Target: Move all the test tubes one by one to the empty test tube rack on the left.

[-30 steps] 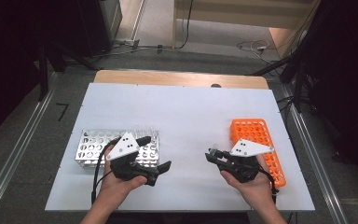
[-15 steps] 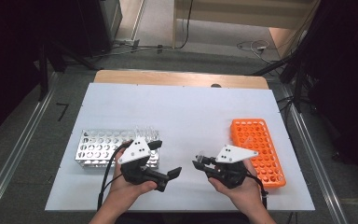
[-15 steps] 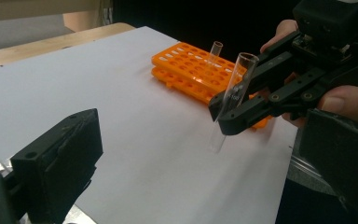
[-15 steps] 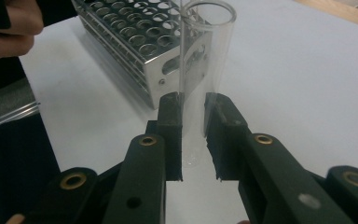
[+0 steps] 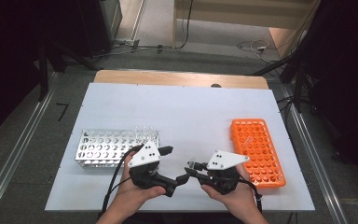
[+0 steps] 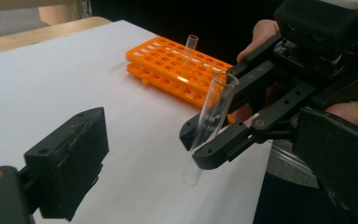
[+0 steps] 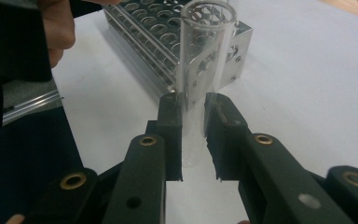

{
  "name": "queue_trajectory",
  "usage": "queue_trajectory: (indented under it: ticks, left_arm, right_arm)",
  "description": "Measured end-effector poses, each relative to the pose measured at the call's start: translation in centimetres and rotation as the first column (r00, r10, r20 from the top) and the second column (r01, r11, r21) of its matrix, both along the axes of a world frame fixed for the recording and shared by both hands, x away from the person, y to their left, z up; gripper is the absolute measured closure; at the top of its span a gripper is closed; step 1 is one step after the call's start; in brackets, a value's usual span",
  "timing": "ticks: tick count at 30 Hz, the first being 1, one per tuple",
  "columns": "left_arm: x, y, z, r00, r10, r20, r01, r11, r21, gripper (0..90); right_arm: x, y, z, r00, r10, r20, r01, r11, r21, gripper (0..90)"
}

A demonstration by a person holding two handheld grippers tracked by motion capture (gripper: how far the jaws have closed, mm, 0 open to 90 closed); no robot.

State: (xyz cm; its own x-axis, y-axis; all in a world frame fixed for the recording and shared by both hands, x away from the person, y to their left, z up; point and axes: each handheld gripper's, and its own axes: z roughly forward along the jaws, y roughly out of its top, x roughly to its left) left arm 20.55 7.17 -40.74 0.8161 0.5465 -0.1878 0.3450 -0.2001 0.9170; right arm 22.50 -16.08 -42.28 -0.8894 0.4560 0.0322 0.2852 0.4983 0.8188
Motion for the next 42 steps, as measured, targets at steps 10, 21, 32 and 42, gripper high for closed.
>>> queue_trajectory:
  ticks: [10, 21, 32, 42]
  left_arm:
    - [-0.5, -1.0, 0.1, 0.9999, -0.007, 0.009, 0.007, 0.9995, 0.03, 27.6]
    - [-0.8, -1.5, 0.1, 0.9993, -0.014, 0.036, 0.012, 0.9984, 0.055, 64.4]
    - [-1.0, -1.5, 0.2, 0.9986, -0.011, 0.052, 0.008, 0.9981, 0.061, 73.7]
    - [-1.0, -1.4, 0.3, 0.9968, 0.004, 0.079, -0.009, 0.9979, 0.064, 76.1]
  right_arm:
    - [-0.5, 0.7, -0.1, 0.9995, 0.03, 0.002, -0.03, 1.0, -0.002, 73.7]
    - [-0.8, 1.0, -0.1, 0.9989, 0.047, -0.004, -0.047, 0.999, -0.005, 73.8]
    - [-0.9, 1.1, -0.1, 0.9985, 0.055, -0.004, -0.055, 0.998, -0.001, 73.8]
    - [-0.8, 1.0, 0.0, 0.9987, 0.049, -0.012, -0.049, 0.999, 0.023, 73.3]
